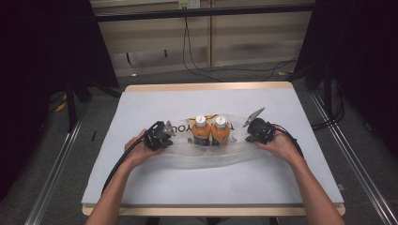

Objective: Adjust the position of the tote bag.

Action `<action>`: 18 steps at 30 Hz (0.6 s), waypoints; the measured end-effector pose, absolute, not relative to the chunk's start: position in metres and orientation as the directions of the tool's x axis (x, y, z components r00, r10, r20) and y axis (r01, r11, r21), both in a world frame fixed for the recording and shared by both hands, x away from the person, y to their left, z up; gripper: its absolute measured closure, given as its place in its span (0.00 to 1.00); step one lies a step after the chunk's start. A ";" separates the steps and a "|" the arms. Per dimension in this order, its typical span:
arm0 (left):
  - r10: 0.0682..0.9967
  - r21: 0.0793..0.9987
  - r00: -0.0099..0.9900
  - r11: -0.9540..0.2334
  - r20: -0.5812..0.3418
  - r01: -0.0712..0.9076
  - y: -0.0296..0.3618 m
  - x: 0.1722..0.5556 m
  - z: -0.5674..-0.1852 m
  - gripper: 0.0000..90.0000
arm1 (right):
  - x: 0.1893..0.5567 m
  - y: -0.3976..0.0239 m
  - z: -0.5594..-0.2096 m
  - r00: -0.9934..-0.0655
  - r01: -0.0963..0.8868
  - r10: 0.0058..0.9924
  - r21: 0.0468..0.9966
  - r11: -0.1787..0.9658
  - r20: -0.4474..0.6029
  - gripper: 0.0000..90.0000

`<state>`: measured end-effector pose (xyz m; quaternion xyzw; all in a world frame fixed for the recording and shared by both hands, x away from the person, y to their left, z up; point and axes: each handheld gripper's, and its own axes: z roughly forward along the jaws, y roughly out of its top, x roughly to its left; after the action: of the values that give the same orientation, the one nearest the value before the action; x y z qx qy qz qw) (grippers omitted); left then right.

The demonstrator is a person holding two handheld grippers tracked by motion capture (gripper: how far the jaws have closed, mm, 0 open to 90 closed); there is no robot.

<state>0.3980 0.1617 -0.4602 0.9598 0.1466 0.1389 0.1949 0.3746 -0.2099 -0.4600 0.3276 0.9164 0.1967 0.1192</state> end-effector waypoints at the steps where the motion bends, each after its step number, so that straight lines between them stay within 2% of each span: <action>1: 0.338 0.414 0.918 -0.881 0.209 0.230 0.162 0.397 -0.460 1.00 | 0.374 -0.211 -0.460 -0.759 0.552 0.645 0.434 0.712 -0.094 1.00; 10: 0.343 0.420 0.922 -0.874 0.180 0.243 0.179 0.395 -0.459 1.00 | 0.370 -0.217 -0.458 -0.759 0.553 0.638 0.392 0.735 -0.127 1.00; 13: 0.353 0.435 0.923 -0.863 0.153 0.258 0.184 0.395 -0.460 1.00 | 0.367 -0.226 -0.459 -0.758 0.552 0.642 0.410 0.726 -0.115 1.00; 18: 0.352 0.436 0.922 -0.863 0.161 0.254 0.185 0.395 -0.460 1.00 | 0.362 -0.230 -0.460 -0.754 0.545 0.645 0.430 0.719 -0.124 1.00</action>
<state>0.3946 0.1854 -0.4599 0.9580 0.1582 0.1182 0.2081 0.3617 -0.2299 -0.4603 0.3245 0.9175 0.1871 0.1336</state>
